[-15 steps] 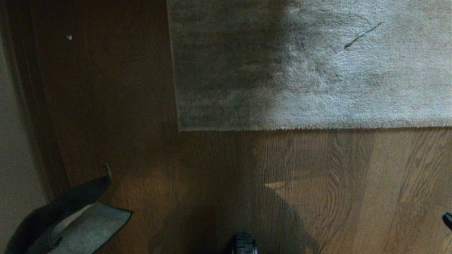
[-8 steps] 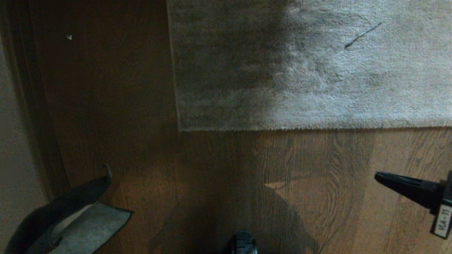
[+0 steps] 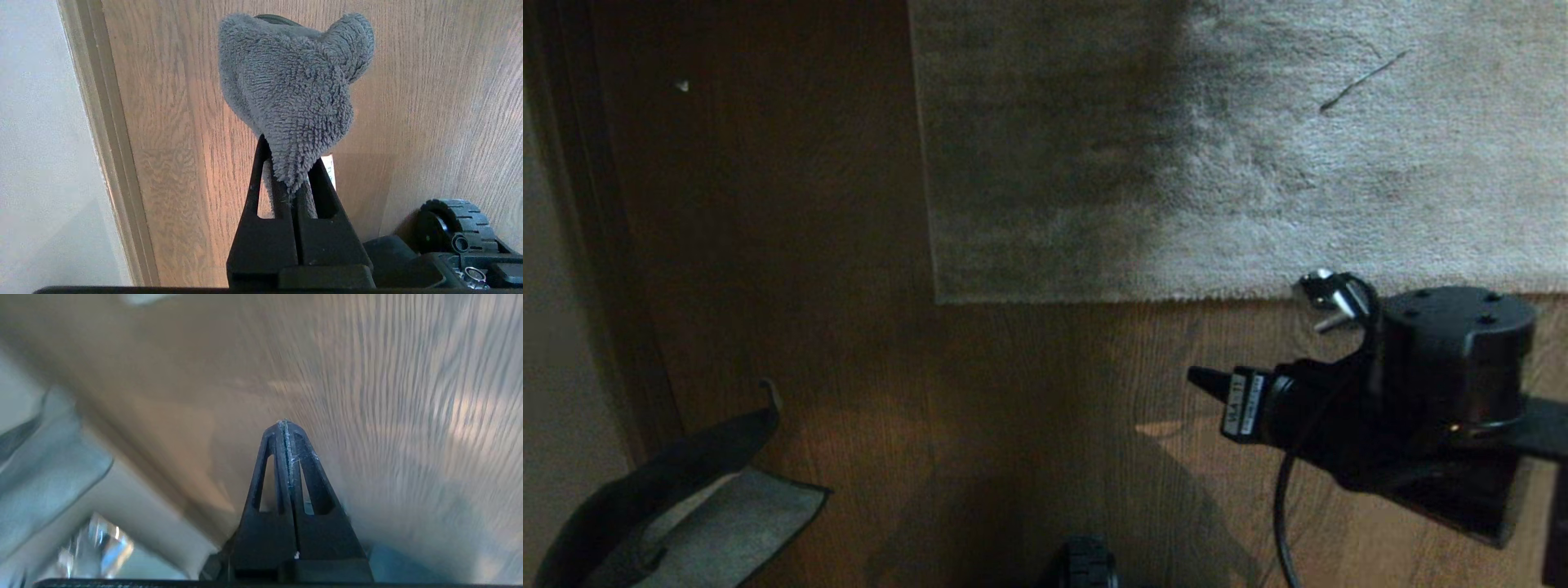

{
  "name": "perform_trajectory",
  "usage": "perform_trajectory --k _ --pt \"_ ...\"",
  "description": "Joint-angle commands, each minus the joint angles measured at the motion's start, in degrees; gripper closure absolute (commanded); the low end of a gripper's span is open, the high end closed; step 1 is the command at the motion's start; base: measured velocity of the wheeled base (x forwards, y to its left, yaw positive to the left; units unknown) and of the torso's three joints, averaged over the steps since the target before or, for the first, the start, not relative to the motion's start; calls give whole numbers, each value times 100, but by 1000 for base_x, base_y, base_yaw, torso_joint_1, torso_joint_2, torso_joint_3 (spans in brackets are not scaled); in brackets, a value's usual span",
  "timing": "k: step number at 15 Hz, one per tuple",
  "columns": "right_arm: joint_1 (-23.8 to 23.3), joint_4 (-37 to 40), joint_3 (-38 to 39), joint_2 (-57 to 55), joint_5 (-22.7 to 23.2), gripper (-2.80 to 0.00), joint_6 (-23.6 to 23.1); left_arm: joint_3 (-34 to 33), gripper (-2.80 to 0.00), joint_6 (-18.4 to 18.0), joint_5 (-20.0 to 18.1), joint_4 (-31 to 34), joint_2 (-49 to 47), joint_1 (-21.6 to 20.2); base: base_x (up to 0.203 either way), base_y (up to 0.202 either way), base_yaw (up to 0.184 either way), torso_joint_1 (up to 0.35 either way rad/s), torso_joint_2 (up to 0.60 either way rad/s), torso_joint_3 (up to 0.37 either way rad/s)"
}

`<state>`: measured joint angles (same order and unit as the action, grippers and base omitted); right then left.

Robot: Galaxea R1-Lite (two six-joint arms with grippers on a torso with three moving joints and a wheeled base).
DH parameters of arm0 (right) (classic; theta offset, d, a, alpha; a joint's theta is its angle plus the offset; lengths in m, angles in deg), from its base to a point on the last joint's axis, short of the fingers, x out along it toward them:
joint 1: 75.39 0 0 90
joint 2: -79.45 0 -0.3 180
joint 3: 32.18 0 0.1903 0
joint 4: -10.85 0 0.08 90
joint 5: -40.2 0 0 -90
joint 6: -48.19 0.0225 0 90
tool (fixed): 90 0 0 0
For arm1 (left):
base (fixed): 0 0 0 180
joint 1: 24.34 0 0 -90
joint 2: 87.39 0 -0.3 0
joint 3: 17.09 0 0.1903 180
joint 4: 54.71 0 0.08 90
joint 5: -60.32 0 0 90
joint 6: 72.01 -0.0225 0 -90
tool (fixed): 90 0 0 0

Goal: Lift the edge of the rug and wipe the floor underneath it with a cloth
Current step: Lift up the carpet

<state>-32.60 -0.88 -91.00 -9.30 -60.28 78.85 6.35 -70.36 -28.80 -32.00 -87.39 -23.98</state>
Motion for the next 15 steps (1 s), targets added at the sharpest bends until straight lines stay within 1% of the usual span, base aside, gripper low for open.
perform_trajectory --k 1,3,4,8,11,13,15 --pt "492 -60 -117 -787 -943 0 514 1 0 2 0 -4 0 0 0 0 0 0 0 0" --pt "692 -96 -171 -1187 -1626 0 823 1 0 2 0 -4 0 0 0 0 0 0 0 0" --pt "721 -102 -217 -1237 -1729 -280 882 1 0 2 0 -4 0 0 0 0 0 0 0 0" --pt "757 -148 -287 -1417 -2194 -280 880 -7 0 2 0 -4 0 0 0 0 0 0 0 0" --pt "757 -392 -278 -1408 -2538 -280 818 1 0 2 0 -4 0 0 0 0 0 0 0 0" --pt "752 -778 -235 -1417 -2555 -280 606 1 0 2 0 -4 0 0 0 0 0 0 0 0" --pt "749 -1364 -240 -1562 -2555 -280 61 1 0 2 0 -4 0 0 0 0 0 0 0 0"
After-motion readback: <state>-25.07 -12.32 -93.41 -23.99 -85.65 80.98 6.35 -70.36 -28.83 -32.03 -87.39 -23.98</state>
